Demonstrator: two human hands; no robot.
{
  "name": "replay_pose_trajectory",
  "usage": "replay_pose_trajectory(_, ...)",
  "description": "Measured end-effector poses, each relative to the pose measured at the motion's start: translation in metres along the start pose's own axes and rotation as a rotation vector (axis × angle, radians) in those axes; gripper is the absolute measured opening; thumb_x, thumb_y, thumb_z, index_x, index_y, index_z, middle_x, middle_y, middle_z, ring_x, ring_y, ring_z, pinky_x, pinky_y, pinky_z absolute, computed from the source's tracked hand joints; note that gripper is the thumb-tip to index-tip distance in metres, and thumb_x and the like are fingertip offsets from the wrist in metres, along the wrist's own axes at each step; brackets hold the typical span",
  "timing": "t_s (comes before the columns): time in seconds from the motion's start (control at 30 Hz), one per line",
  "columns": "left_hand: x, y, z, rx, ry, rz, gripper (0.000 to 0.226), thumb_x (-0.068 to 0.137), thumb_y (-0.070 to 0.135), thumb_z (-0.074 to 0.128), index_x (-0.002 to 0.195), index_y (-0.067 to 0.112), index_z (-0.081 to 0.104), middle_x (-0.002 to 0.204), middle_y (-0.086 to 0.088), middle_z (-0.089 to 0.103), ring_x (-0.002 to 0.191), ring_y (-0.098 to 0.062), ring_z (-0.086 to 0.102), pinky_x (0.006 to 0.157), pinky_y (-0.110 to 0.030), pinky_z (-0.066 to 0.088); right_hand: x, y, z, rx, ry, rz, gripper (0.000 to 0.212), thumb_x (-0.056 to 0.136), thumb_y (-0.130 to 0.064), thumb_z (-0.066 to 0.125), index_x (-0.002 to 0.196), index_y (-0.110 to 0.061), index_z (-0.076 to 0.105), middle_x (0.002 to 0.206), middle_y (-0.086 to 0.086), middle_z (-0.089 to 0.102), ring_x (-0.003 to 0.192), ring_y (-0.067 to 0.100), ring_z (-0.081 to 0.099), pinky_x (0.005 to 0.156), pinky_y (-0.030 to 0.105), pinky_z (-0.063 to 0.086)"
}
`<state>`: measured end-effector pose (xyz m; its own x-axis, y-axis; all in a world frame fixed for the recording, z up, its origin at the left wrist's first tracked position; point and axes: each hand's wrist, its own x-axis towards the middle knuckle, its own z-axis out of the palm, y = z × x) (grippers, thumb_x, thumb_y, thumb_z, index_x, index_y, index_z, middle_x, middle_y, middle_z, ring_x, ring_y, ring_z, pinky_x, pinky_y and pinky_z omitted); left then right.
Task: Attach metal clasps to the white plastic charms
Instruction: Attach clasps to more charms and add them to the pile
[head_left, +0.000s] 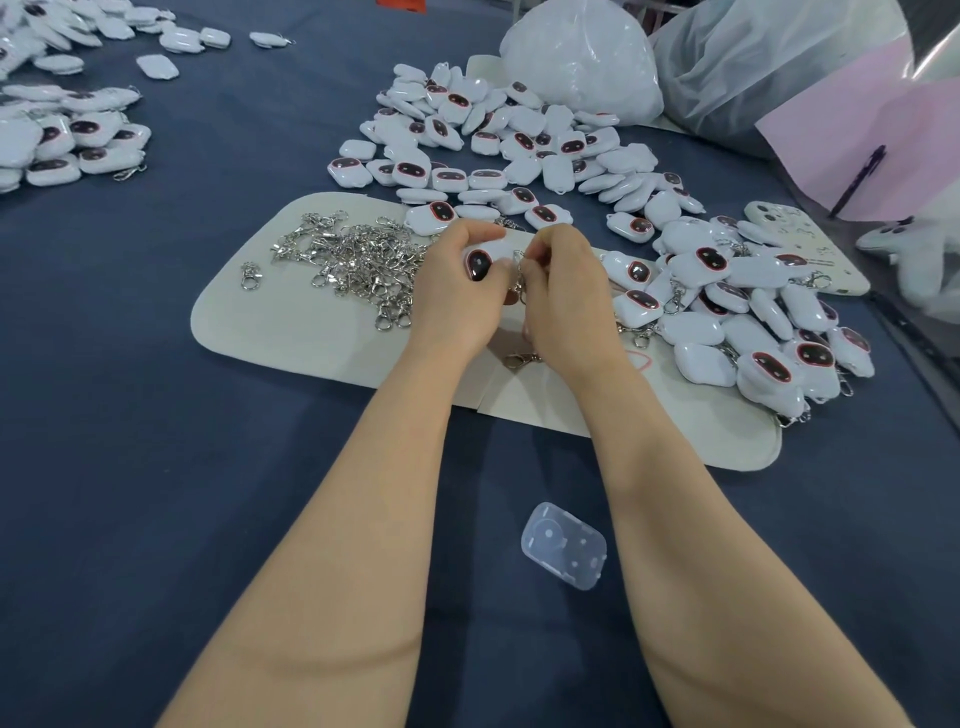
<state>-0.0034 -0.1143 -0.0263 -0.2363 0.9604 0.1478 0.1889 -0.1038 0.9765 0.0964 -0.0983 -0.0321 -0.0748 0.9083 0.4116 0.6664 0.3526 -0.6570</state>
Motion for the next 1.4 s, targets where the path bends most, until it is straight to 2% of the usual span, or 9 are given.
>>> replay_pose_trajectory(0.13,0.0012,-0.0018,0.0020,-0.066,0.002,-0.053,0.021,0.089,0.009,0.058,0.105,0.023,0.056,0.113,0.003,0.059,0.104,-0.029,0.063,0.090,-0.042,0.052,-0.0006,-0.0014,-0.0007,-0.002,0.006,-0.001,0.012,0.093,-0.002,0.041,0.088,-0.013,0.041,0.091,0.004,0.047,0.076,0.031,0.055,0.069,0.043,0.046)
replay_pose_trajectory(0.4,0.0010,-0.0007,0.0016,-0.292,0.001,-0.139,0.025,0.088,0.001,0.057,0.093,0.026,0.056,0.116,-0.009,0.060,0.089,-0.022,0.063,0.053,-0.013,0.047,0.0004,-0.0018,-0.0014,0.026,-0.014,0.035,0.010,0.093,-0.003,0.043,0.089,-0.012,0.042,0.091,0.005,0.050,0.074,0.028,0.055,0.070,0.042,0.046)
replay_pose_trajectory(0.63,0.0032,-0.0021,-0.0003,-0.105,-0.002,-0.036,0.024,0.089,0.006,0.056,0.098,0.029,0.057,0.110,0.001,0.062,0.104,-0.027,0.060,0.091,-0.044,0.051,0.0007,0.0003,-0.0009,-0.018,-0.021,0.010,0.012,0.091,0.000,0.044,0.089,-0.012,0.045,0.093,0.008,0.050,0.082,0.021,0.045,0.066,0.023,0.028)
replay_pose_trajectory(0.73,0.0010,-0.0019,-0.0007,0.089,-0.012,0.098,0.023,0.090,0.008,0.055,0.107,0.023,0.060,0.099,0.022,0.055,0.104,-0.011,0.057,0.091,-0.025,0.046,0.0025,0.0037,-0.0005,-0.093,-0.058,0.003,0.007,0.092,-0.001,0.045,0.095,-0.005,0.051,0.096,0.004,0.047,0.083,0.017,0.041,0.064,0.021,0.023)
replay_pose_trajectory(0.87,0.0022,-0.0047,-0.0018,0.223,-0.027,0.181,0.025,0.092,0.009,0.053,0.112,0.022,0.060,0.110,0.015,0.058,0.101,-0.002,0.049,0.083,-0.012,0.034,0.0033,0.0045,-0.0002,-0.104,-0.046,-0.010,0.008,0.092,0.000,0.045,0.096,-0.003,0.052,0.099,0.010,0.052,0.083,0.018,0.042,0.064,0.021,0.024)
replay_pose_trajectory(1.0,0.0032,-0.0023,0.0015,0.022,0.001,0.029,0.022,0.092,0.012,0.056,0.111,0.023,0.058,0.108,0.011,0.059,0.109,-0.016,0.057,0.097,-0.032,0.045,0.0004,-0.0009,0.0046,0.052,0.023,0.048,0.009,0.092,-0.003,0.047,0.097,-0.010,0.050,0.094,0.006,0.057,0.083,0.022,0.054,0.070,0.027,0.037)
replay_pose_trajectory(1.1,0.0051,-0.0016,0.0002,-0.186,0.040,-0.169,0.020,0.091,0.010,0.056,0.106,0.024,0.058,0.114,-0.006,0.062,0.107,-0.030,0.062,0.095,-0.046,0.050,-0.0003,-0.0031,0.0063,0.150,0.038,0.095,0.014,0.091,-0.006,0.050,0.105,-0.009,0.053,0.093,-0.005,0.056,0.081,0.011,0.052,0.067,0.015,0.037)
replay_pose_trajectory(1.23,0.0081,0.0002,-0.0017,-0.448,0.046,-0.284,0.018,0.092,0.005,0.052,0.104,0.018,0.057,0.087,-0.005,0.064,0.055,-0.007,0.063,0.057,-0.021,0.052,-0.0002,-0.0011,0.0040,0.263,-0.064,0.162,0.013,0.089,-0.007,0.056,0.098,-0.017,0.054,0.088,-0.007,0.058,0.087,0.011,0.056,0.076,0.016,0.044)
replay_pose_trajectory(1.4,0.0066,0.0051,-0.0014,-0.555,0.020,-0.313,0.016,0.093,0.006,0.048,0.104,0.017,0.055,0.083,-0.004,0.060,0.051,-0.005,0.055,0.050,-0.018,0.045,-0.0012,-0.0030,0.0066,0.306,0.037,0.151,0.011,0.091,-0.009,0.056,0.093,-0.020,0.055,0.081,-0.014,0.057,0.076,0.001,0.055,0.073,0.014,0.046)
